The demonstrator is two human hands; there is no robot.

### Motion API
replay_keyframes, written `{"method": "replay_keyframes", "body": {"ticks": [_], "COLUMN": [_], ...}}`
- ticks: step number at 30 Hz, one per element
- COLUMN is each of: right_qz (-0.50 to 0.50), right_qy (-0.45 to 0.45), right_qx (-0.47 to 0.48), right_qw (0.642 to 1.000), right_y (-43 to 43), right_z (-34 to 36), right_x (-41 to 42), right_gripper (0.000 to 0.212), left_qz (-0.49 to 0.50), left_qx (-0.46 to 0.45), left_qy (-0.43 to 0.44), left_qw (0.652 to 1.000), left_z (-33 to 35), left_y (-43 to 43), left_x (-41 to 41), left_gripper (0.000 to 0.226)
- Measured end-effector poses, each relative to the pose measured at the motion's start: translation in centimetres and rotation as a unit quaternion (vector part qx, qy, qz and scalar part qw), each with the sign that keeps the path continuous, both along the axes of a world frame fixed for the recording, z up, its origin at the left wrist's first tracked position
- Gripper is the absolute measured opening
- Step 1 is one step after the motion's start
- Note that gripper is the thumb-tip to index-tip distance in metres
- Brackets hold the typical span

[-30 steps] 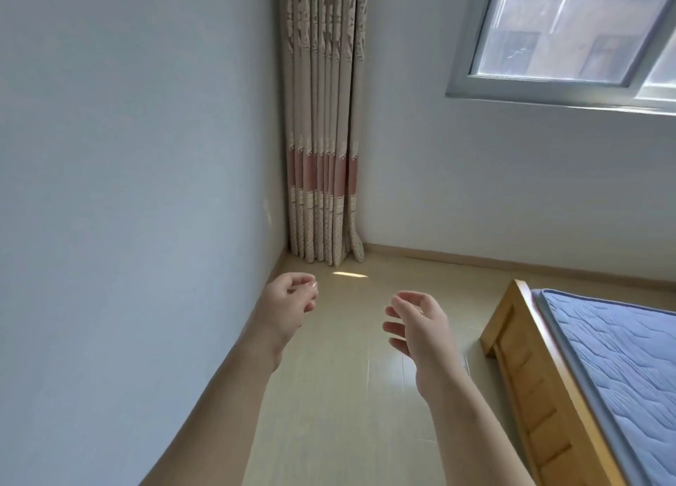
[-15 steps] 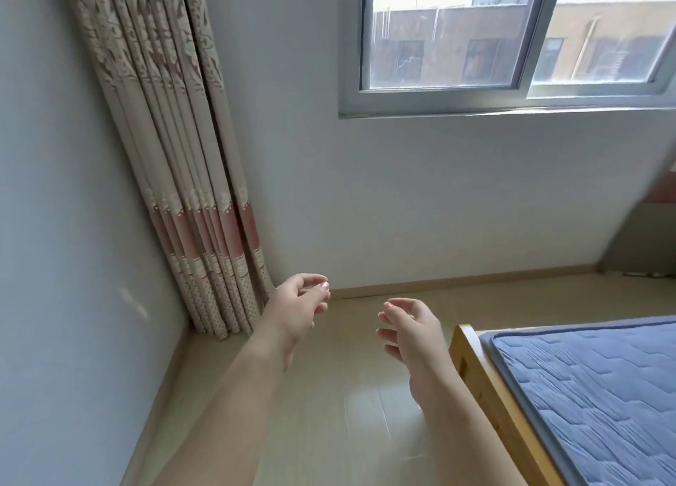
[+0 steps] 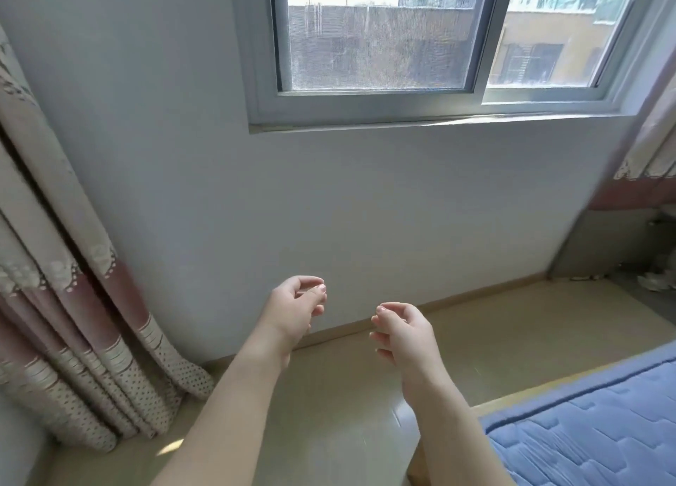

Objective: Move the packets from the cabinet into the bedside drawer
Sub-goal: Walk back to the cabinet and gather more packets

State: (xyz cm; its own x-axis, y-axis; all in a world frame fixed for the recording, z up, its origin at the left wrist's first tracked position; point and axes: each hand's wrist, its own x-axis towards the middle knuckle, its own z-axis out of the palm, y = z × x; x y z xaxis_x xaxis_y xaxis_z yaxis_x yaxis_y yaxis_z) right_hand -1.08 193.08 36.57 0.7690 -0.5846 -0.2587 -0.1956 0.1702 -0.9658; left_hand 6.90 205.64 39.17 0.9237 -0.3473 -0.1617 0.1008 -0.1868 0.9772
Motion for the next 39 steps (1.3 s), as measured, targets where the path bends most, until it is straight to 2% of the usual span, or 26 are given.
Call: {"method": "replay_keyframes", "body": {"ticks": [8,13,19,24,39], "right_qz": [-0.057,-0.129,-0.214,-0.285,-0.387], "right_qy": [-0.005,0.016,0.032,0.003,0.046], "right_qx": [-0.013,0.018,0.036,0.012,0.017], "right_qw": [0.998,0.991,0.976,0.959,0.921], "right_y": [-11.5,-20.0,-32.5,-47.4,-82.1], "right_z": [0.2,-0.4,-2.4,-1.0,-3.1], "right_x": [17.3,23.8,28.1,31.2,37.3], "right_gripper": [0.008,0.007,0.008,0.007,0.009], "left_qz": [-0.057,-0.136,-0.227,-0.287,-0.402], "left_qx": [0.012,0.039,0.066,0.047,0.055], "left_qy": [0.001,0.017,0.016,-0.013,0.005], "left_qw": [0.998,0.990,0.972,0.957,0.914], "left_z": [-0.6,-1.2,-3.6,-2.6,-5.3], "left_y": [-12.6,-23.1,-37.5,-53.4,-91.9], "left_x": [18.8,26.6,32.2,35.8,42.9], "left_gripper": [0.011,0.010,0.009,0.009,0.012]}}
